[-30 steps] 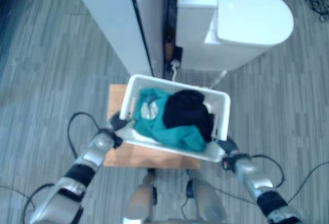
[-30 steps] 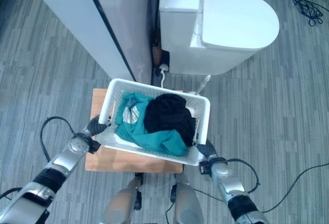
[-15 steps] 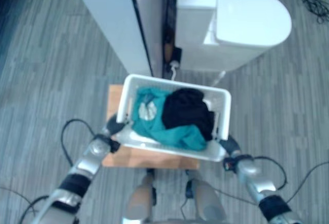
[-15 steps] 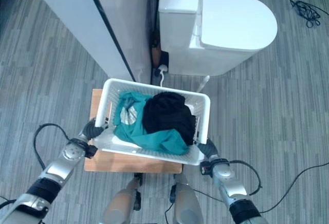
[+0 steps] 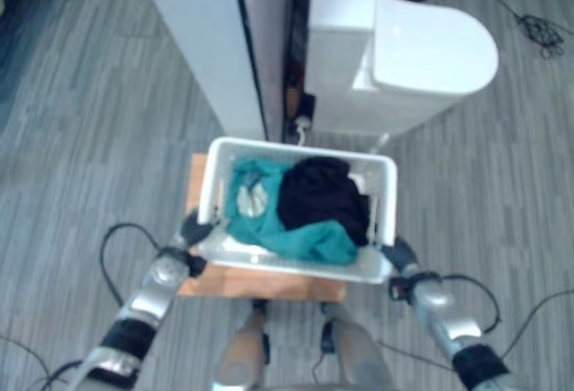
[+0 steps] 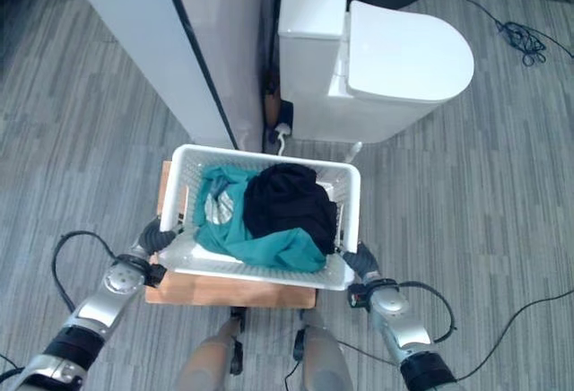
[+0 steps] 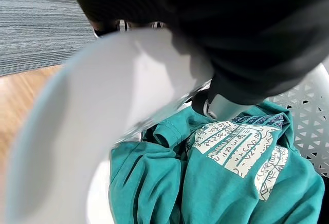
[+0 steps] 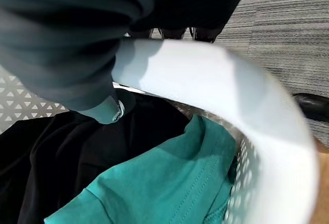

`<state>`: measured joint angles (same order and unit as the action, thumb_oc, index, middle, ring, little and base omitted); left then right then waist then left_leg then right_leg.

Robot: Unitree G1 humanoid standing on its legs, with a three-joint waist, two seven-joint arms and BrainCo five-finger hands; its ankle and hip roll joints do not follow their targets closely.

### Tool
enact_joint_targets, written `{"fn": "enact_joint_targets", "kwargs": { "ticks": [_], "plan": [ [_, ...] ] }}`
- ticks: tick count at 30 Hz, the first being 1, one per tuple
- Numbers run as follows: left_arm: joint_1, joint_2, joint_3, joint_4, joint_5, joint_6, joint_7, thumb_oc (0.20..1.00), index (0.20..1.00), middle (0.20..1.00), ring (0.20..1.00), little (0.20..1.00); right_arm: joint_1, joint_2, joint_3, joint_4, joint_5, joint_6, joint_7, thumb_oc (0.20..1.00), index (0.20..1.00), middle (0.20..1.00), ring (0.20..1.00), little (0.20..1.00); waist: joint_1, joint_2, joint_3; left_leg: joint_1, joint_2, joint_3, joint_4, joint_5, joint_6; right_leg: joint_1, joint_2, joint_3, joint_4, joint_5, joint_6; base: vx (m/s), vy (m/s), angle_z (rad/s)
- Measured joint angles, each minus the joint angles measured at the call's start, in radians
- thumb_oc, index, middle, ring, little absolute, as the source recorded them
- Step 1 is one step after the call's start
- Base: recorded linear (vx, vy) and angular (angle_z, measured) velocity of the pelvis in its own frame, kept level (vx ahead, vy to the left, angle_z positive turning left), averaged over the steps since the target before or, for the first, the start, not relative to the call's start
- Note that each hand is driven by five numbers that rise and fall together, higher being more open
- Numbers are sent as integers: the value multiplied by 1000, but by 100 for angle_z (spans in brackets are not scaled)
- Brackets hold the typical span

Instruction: Grab the laundry basket,head to the washer,open it,put in the laundry and shut it.

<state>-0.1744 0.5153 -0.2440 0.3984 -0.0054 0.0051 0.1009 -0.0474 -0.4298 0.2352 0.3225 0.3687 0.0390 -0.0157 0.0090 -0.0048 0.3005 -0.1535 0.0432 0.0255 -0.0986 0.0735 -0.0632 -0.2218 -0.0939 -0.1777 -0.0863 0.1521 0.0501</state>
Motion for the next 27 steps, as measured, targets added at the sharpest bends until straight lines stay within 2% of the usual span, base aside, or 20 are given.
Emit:
{"fn": "enact_joint_targets", "kwargs": {
  "ticks": [18, 27],
  "plan": [
    [110, -27, 12, 51, 0, -6, -44, 200, 200, 200, 200, 200, 79, 8, 4, 51, -18, -12, 95, 200, 200, 200, 200, 200, 3, 11, -68, 18, 0, -1, 0, 0, 1, 16, -1, -1, -4, -1, 0, 0, 0, 0],
    [130, -33, 12, 88, 2, -5, -63, 200, 200, 200, 200, 200, 103, 6, 4, 56, -47, -13, 130, 200, 200, 200, 200, 200, 3, 16, -72, 30, 0, -6, 0, 0, 1, 32, -1, -6, -6, -3, 3, 0, 0, 0]
  ]
}}
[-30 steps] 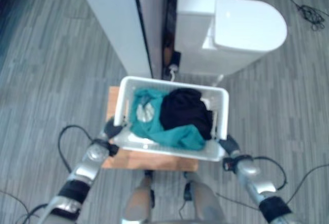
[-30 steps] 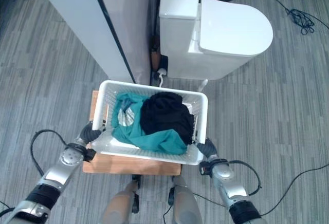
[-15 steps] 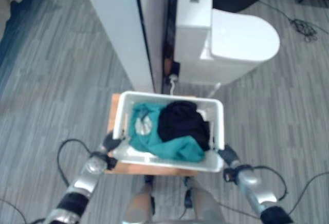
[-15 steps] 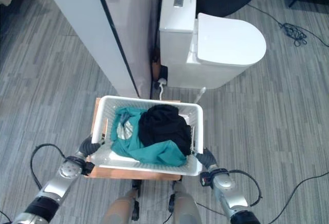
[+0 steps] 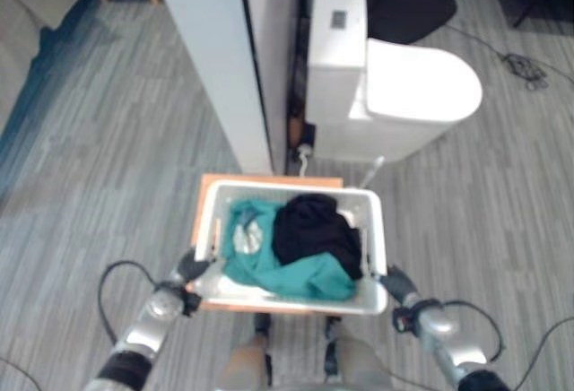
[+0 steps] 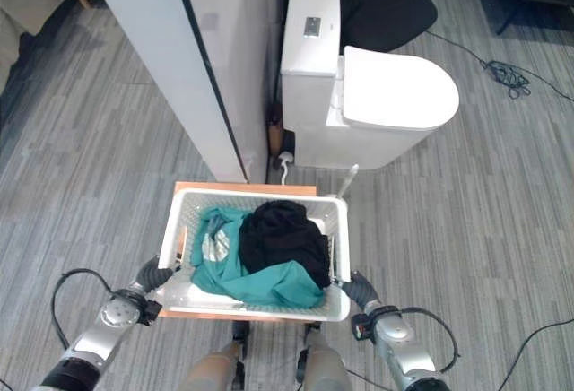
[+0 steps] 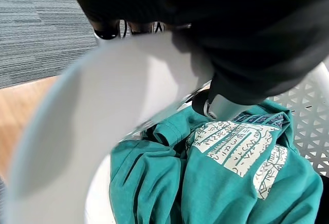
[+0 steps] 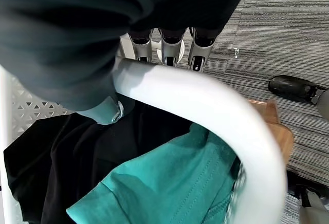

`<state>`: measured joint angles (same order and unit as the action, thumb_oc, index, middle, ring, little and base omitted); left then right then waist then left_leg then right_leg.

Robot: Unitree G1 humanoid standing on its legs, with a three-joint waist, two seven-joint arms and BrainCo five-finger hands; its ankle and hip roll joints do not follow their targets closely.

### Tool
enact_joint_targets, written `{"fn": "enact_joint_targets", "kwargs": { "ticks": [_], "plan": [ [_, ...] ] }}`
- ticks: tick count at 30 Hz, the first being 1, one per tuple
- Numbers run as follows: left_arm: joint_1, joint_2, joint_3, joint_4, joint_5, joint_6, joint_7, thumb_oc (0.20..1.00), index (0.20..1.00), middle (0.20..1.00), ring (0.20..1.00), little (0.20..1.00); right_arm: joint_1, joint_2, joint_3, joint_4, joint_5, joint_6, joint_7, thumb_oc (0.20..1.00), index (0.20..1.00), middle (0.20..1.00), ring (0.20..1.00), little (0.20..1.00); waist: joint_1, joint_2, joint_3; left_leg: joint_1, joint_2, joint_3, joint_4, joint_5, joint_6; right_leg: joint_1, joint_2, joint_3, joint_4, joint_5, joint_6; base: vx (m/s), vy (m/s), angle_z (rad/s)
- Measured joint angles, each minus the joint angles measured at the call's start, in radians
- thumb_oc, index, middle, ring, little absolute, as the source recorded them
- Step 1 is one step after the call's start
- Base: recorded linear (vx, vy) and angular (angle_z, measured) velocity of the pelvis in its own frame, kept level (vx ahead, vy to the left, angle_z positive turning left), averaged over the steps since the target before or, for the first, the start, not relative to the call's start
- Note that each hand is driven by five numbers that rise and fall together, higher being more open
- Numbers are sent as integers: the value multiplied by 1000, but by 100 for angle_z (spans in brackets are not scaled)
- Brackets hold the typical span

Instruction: Grab the laundry basket,head to the washer,open it,put in the laundry and shut it.

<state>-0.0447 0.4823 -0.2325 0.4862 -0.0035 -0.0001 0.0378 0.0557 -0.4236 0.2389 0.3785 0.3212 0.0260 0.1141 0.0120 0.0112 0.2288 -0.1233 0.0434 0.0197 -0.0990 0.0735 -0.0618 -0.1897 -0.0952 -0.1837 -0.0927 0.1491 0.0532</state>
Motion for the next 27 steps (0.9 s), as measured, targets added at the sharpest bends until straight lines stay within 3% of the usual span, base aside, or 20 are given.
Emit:
{"fn": "enact_joint_targets", "kwargs": {
  "ticks": [27],
  "plan": [
    [46, -10, 10, -3, 0, 0, -1, 200, 200, 200, 200, 200, 45, 4, -1, -15, -9, 0, 6, 200, 200, 200, 200, 200, -1, 0, -42, 59, 11, -16, 0, -3, 0, 69, 6, -18, -1, -19, 5, 4, -25, 2]
  ]
}}
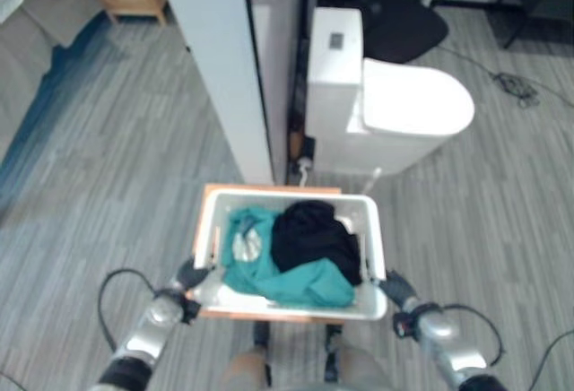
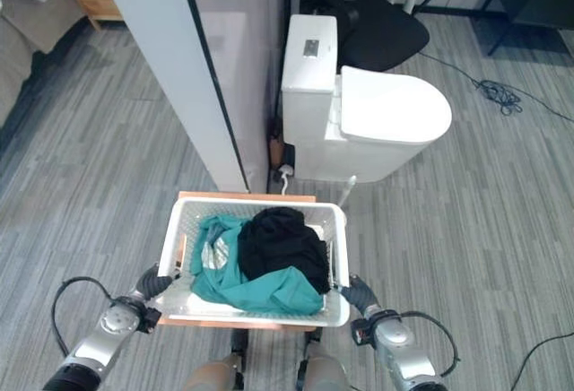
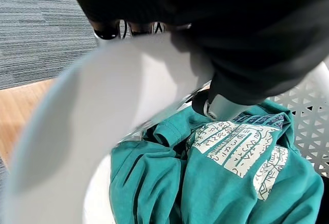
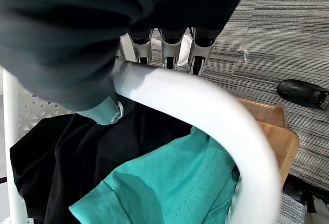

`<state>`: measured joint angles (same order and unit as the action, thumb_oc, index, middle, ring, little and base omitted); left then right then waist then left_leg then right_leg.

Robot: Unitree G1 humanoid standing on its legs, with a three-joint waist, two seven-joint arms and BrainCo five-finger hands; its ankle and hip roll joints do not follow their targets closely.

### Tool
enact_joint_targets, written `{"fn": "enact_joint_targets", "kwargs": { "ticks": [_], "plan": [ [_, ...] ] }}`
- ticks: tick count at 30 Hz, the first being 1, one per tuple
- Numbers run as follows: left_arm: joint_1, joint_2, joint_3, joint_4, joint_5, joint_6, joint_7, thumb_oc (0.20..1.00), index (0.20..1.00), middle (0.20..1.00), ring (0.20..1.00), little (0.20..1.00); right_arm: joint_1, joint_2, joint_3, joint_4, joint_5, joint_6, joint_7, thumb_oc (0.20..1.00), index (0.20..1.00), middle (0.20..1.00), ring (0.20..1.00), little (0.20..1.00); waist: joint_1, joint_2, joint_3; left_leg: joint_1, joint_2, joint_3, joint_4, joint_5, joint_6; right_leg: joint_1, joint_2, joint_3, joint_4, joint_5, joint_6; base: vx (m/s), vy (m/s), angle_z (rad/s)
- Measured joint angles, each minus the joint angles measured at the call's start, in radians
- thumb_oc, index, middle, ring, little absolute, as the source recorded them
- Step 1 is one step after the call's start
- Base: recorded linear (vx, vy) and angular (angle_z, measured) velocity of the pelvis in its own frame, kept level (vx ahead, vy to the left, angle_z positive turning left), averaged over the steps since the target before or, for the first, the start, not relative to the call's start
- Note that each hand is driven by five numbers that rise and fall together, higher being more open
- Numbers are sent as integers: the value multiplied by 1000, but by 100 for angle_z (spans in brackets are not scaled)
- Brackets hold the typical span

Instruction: Grab the laundry basket,head to the washer,open it,put in the laundry and shut it.

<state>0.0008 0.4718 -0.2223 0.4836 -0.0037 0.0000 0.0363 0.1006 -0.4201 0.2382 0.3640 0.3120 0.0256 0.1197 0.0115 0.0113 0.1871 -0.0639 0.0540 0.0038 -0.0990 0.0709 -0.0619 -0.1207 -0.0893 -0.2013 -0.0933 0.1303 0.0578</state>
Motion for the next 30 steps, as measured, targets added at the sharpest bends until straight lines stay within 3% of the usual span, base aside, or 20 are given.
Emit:
{"fn": "enact_joint_targets", "kwargs": {
  "ticks": [11, 14, 16, 17, 18, 19, 20, 22, 24, 25, 27, 28, 30],
  "plan": [
    [127, -24, 33, -113, -2, 1, -4, 200, 200, 200, 200, 200, 92, -3, -47, -75, -25, -1, 28, 200, 200, 200, 200, 200, 14, 15, -37, 32, 43, -52, 10, -1, -15, 65, 45, -45, 0, -32, -16, -87, -118, 13],
    [114, -31, 31, -103, -2, 1, -3, 200, 200, 200, 200, 200, 94, -4, -53, -72, -27, -9, 21, 200, 200, 200, 200, 200, 14, 20, -39, 21, 60, -76, 18, -5, -34, 72, 62, -65, 2, -40, -26, -197, 18, 22],
    [78, -44, 18, -87, -2, 1, -1, 200, 200, 200, 200, 200, 91, -18, -63, -74, -27, -18, 15, 200, 200, 200, 200, 200, 17, 22, -38, -28, 68, -91, 54, -5, -44, 51, 67, -87, 8, -30, -54, -194, 112, 21],
    [67, -51, 16, -86, -2, 4, -1, 200, 200, 200, 200, 200, 88, -17, -75, -74, -26, -18, 13, 200, 200, 200, 200, 200, 12, 16, -33, -27, 73, -73, 61, -19, -54, 45, 55, -97, 4, -20, -87, -58, 134, 19],
    [59, -53, 16, -83, -2, 5, -1, 200, 200, 200, 200, 200, 85, -14, -78, -74, -26, -18, 8, 200, 200, 200, 200, 200, 1, -4, -20, -44, 71, -38, 124, -56, -34, 50, 34, -106, 2, -16, -107, -47, 169, 13],
    [56, -52, 17, -83, -2, 6, -2, 200, 200, 200, 200, 200, 85, -13, -79, -82, -26, -18, 5, 200, 200, 200, 200, 200, -4, -27, -11, -55, 65, -37, 214, -68, -35, 54, 13, -100, 2, -14, -111, -49, 205, -8],
    [60, -53, 18, -85, -2, 5, -5, 200, 200, 200, 200, 200, 93, -18, -91, -110, -27, -18, 5, 200, 200, 200, 200, 200, -12, -48, -10, -50, 70, -108, 382, -99, -71, 57, -6, -73, 3, -16, -101, -42, 237, -23],
    [65, -57, 18, -88, -8, 0, -16, 200, 200, 200, 200, 200, 94, -19, -96, -113, -26, -18, 5, 200, 200, 200, 200, 200, -31, -47, -8, 6, 91, -161, 422, -127, -88, 66, -13, -52, 9, -12, -88, -17, 211, -24],
    [71, -57, 20, -93, -8, -1, -21, 200, 200, 200, 200, 200, 96, -18, -100, -112, -26, -18, 7, 200, 200, 200, 200, 200, -38, -42, -9, 55, 94, -217, 419, -162, -96, 68, -11, -33, 14, -3, -74, -40, 294, -24],
    [56, -64, 19, -91, -7, -1, -21, 200, 200, 200, 200, 200, 98, -16, -115, -114, -26, -18, 11, 200, 200, 200, 200, 200, -68, -37, -11, 83, 99, -224, 390, -214, -106, 59, -26, -25, 17, 17, -49, -118, 505, -21],
    [56, -65, 19, -103, -6, 0, -22, 200, 200, 200, 200, 200, 96, -14, -122, -115, -21, -18, 10, 200, 200, 200, 200, 200, -76, -22, -17, 137, 100, -182, 276, -279, -79, 45, -38, -2, 15, 55, -19, -206, 529, -27],
    [41, -54, 19, -105, -5, 0, -22, 200, 200, 200, 200, 200, 98, 7, -127, -111, -15, -16, 7, 200, 200, 200, 200, 200, -83, -49, -18, 148, 36, -144, 228, -291, -59, 26, -103, 17, 14, 89, 10, -272, 544, -24],
    [55, -36, 20, -116, -4, -1, -24, 200, 200, 200, 200, 200, 108, 25, -127, -113, -15, -18, 5, 200, 200, 200, 200, 200, -82, -89, -38, 122, -55, -127, 266, -290, -15, -7, -176, 59, 17, 108, 16, -180, 330, -18]
  ]
}}
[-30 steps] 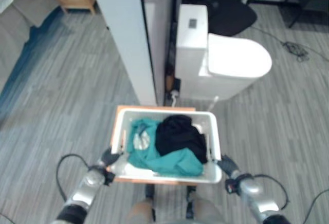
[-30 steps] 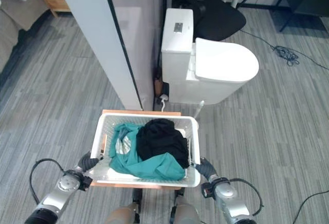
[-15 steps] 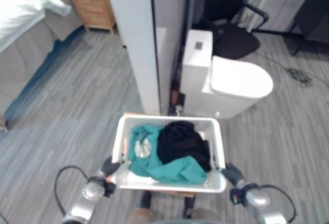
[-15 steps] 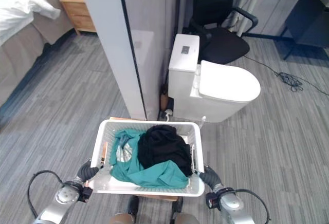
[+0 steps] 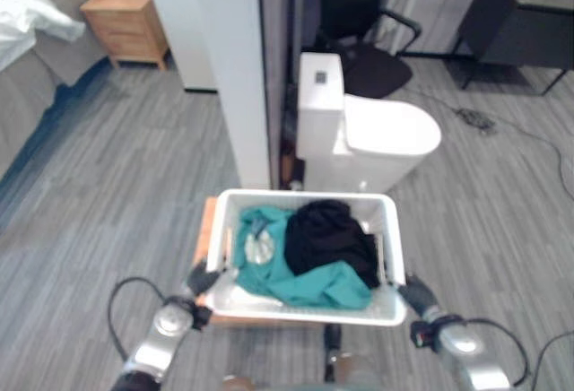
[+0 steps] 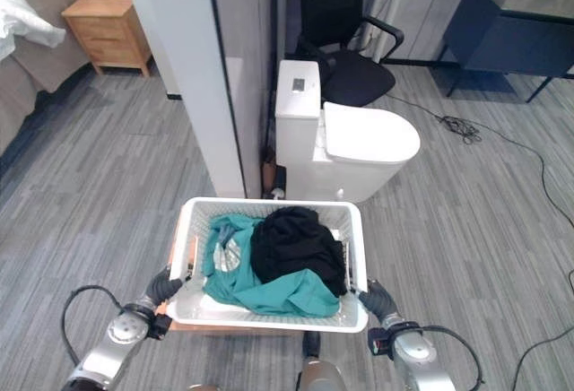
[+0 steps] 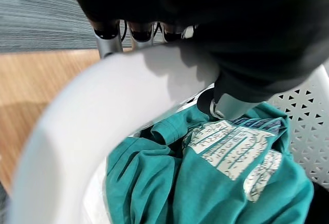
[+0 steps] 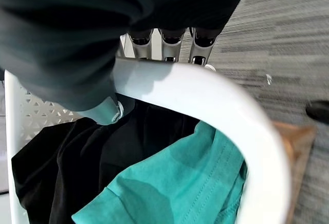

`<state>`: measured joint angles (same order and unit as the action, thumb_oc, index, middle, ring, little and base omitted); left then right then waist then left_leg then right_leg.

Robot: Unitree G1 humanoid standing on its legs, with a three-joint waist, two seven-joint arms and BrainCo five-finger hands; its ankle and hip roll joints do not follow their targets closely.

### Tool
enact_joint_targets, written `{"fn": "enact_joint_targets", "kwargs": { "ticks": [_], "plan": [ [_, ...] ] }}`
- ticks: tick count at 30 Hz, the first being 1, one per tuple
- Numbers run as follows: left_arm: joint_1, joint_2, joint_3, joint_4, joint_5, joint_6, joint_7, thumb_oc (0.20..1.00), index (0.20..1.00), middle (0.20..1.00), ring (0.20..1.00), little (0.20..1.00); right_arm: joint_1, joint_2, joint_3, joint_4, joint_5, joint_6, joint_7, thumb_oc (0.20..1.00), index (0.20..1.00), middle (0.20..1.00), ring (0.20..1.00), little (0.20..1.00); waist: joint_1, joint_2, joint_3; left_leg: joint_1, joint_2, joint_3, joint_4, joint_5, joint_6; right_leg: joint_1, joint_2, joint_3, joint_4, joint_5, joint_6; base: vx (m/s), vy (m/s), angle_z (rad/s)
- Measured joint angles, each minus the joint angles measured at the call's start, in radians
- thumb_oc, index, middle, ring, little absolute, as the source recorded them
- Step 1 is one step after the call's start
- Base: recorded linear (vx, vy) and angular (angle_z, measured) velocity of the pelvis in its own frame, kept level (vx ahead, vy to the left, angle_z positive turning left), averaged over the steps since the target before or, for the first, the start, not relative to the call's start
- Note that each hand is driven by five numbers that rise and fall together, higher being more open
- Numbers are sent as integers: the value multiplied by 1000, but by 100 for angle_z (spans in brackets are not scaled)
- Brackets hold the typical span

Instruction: Grab the laundry basket,head to the washer,open it,put in the laundry and shut it.

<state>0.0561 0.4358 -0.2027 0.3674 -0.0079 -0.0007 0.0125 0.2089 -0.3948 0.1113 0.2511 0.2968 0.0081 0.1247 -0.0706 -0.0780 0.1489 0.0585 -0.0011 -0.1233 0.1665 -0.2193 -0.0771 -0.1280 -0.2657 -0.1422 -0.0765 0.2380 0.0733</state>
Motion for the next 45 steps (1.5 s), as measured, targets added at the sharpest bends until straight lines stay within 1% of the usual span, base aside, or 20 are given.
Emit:
{"fn": "enact_joint_targets", "kwargs": {
  "ticks": [1, 2, 3, 4, 5, 6, 7, 8, 9, 12, 16, 18, 21, 22, 24, 26, 29, 33, 39, 45],
  "plan": [
    [4, 1, 2, -1, 1, -1, 0, 200, 200, 200, 200, 200, -1, 4, 2, 3, -1, 0, -2, 200, 200, 200, 200, 200, 6, -3, -2, -29, -23, 9, 30, -10, 20, -14, -25, 16, 6, 13, 3, -235, 351, -32],
    [20, 17, 7, -3, 4, -1, -6, 200, 200, 200, 200, 200, 20, 21, 12, 12, -1, 1, -4, 200, 200, 200, 200, 200, 17, -5, -10, -60, -72, 37, 100, -35, 56, -24, -51, 37, 20, -38, 2, -303, 392, -26],
    [21, 32, 7, -4, 5, -2, -16, 200, 200, 200, 200, 200, 27, 37, 13, 12, -2, 2, -6, 200, 200, 200, 200, 200, 22, -10, -7, -75, -96, 47, 143, -44, 74, -31, -62, 44, 32, -13, -46, -333, 343, -22],
    [23, 45, 9, -1, 5, -2, -18, 200, 200, 200, 200, 200, 26, 54, 18, 20, -3, 5, -10, 200, 200, 200, 200, 200, 24, -10, -5, -89, -104, 57, 175, -56, 87, -57, -68, 46, 64, 49, -79, -258, 171, -32],
    [36, 57, 20, -1, 5, -3, -17, 200, 200, 200, 200, 200, 4, 69, 37, 51, -3, 11, -12, 200, 200, 200, 200, 200, 33, -2, -5, -108, -98, 81, 201, -59, 90, -94, -60, 42, 71, 185, -44, -263, 192, -60],
    [39, 67, 37, 4, 6, -1, -18, 200, 200, 200, 200, 200, -14, 69, 67, 61, -3, 19, -14, 200, 200, 200, 200, 200, 48, 16, 1, -117, -69, 113, 192, -54, 101, -120, -50, 27, 77, 164, 18, -245, 193, -69],
    [39, 69, 47, 4, 7, -1, -18, 200, 200, 200, 200, 200, -13, 71, 80, 63, -2, 21, -15, 200, 200, 200, 200, 200, 57, 25, 7, -120, -62, 131, 180, -40, 123, -118, -45, -30, 115, 24, 63, -218, 179, -55],
    [43, 70, 51, 4, 7, -1, -18, 200, 200, 200, 200, 200, -13, 70, 86, 63, -2, 23, -15, 200, 200, 200, 200, 200, 66, 28, 8, -112, -60, 142, 160, -24, 131, -116, -47, -73, 166, -44, 77, -228, 169, -45],
    [52, 71, 53, -2, 6, -1, -18, 200, 200, 200, 200, 200, -18, 69, 88, 63, -2, 23, -16, 200, 200, 200, 200, 200, 79, 29, 8, -99, -58, 161, 131, -2, 137, -111, -45, -115, 245, -99, 61, -212, 143, -54],
    [77, 67, 58, -26, 5, -2, -18, 200, 200, 200, 200, 200, -41, 47, 90, 64, -2, 24, -11, 200, 200, 200, 200, 200, 125, 44, 17, -54, -41, 229, 27, 64, 146, -38, -31, -225, 416, -214, 60, -134, 84, -75],
    [96, 43, 91, -45, 3, 0, -18, 200, 200, 200, 200, 200, -66, 36, 97, 62, -2, 25, -9, 200, 200, 200, 200, 200, 140, 96, 31, -13, 4, 357, -33, 95, 151, 46, -79, -352, 561, -302, 88, -87, 11, -88],
    [135, 44, 106, -72, -5, -2, -18, 200, 200, 200, 200, 200, -68, 38, 104, 63, -3, 25, -7, 200, 200, 200, 200, 200, 156, 112, 18, 14, 23, 421, -68, 108, 143, 69, -92, -348, 614, -320, 110, -84, -61, -131],
    [146, 51, 108, -94, -15, -2, -18, 200, 200, 200, 200, 200, -68, 38, 105, 57, -3, 24, -8, 200, 200, 200, 200, 200, 148, 83, -16, 19, 37, 540, -116, 143, 109, 122, -90, -305, 542, -342, 122, -83, -125, -119],
    [147, 55, 109, -95, -16, -2, -20, 200, 200, 200, 200, 200, -61, 39, 106, 56, -3, 23, -8, 200, 200, 200, 200, 200, 159, 68, -26, 14, 42, 546, -115, 151, 103, 140, -67, -275, 449, -348, 123, -72, -130, -101],
    [158, 42, 109, -96, -16, -1, -24, 200, 200, 200, 200, 200, -50, 33, 103, 53, -3, 23, -9, 200, 200, 200, 200, 200, 167, 44, -41, 8, 44, 543, -102, 157, 97, 177, -17, -277, 310, -386, 61, -85, -238, -113],
    [167, -4, 101, -75, -15, -1, -39, 200, 200, 200, 200, 200, 0, -5, 97, 38, -2, 16, -6, 200, 200, 200, 200, 200, 146, 73, -68, 0, 96, 483, -96, 177, 78, 183, 47, -263, 236, -363, 30, -86, -302, -78],
    [186, -17, 88, -72, -15, -1, -59, 200, 200, 200, 200, 200, 71, -33, 82, -15, -3, 16, 1, 200, 200, 200, 200, 200, 125, 85, -93, -8, 156, 490, -99, 198, 66, 204, 134, -236, 120, -309, -10, -51, -199, -41],
    [190, -33, 59, -78, -15, -1, -79, 200, 200, 200, 200, 200, 126, -55, 44, -42, -2, 18, 11, 200, 200, 200, 200, 200, 102, 104, -104, 14, 188, 484, -165, 262, 26, 218, 185, -229, 72, -290, -33, -13, -109, -10],
    [167, -34, 42, -78, -13, 11, -79, 200, 200, 200, 200, 200, 131, -55, 29, -40, 2, 19, 17, 200, 200, 200, 200, 200, 87, 129, -118, 9, 200, 478, -164, 268, 17, 220, 201, -226, 54, -284, -36, -31, -138, 0],
    [79, 9, 6, -84, -13, 19, -78, 200, 200, 200, 200, 200, 128, -48, 9, -54, 56, 21, 15, 200, 200, 200, 200, 200, 76, 109, -84, -14, 230, 465, -138, 270, 2, 178, 209, -235, 139, -335, -46, 13, -283, 9]
  ]
}}
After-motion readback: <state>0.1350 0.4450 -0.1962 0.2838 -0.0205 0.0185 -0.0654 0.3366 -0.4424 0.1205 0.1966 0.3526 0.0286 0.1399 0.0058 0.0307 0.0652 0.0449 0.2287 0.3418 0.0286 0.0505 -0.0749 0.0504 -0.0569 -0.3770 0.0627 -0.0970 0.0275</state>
